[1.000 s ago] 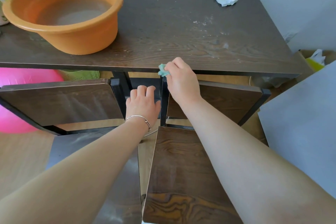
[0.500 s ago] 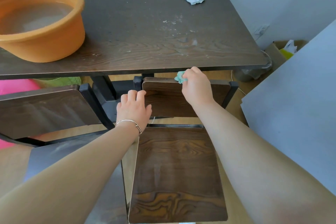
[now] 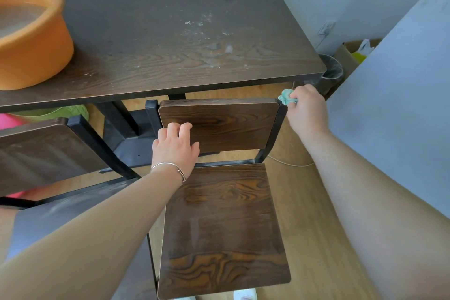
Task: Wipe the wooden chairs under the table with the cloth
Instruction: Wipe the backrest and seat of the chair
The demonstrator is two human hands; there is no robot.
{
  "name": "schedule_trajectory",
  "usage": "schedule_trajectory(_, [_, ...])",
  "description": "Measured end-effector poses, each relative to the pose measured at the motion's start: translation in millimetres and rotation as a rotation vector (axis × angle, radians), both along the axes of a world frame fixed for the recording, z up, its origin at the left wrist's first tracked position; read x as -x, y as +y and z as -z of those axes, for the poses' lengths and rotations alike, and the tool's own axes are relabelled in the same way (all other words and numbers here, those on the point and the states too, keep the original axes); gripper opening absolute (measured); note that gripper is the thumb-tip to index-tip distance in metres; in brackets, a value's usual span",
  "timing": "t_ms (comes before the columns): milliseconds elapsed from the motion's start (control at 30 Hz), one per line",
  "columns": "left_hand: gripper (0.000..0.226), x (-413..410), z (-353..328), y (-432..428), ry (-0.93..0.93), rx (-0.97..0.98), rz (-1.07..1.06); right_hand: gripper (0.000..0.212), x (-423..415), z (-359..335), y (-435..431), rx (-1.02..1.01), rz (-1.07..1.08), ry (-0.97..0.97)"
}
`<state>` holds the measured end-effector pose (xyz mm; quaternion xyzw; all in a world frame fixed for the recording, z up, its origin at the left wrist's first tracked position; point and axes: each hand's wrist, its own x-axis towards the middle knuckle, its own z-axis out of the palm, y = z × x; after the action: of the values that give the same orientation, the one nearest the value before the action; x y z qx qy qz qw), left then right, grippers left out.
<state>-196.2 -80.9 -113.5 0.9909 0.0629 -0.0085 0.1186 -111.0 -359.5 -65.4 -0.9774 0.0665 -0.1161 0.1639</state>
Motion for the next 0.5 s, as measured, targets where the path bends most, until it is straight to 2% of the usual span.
schedule_trajectory(133, [0.049, 0, 4, -2, 0.003, 0.002, 0.015, 0.02, 16, 14, -13, -0.19, 0.165, -0.011])
schedule_trajectory(333, [0.048, 1, 8, 9, 0.005, 0.001, 0.009, 0.017, 30, 29, 25, -0.491, 0.219, -0.11])
schedule_trajectory(500, [0.048, 5, 9, 26, 0.013, 0.004, -0.014, 0.01, 35, 41, 79, -0.485, 0.056, -0.162])
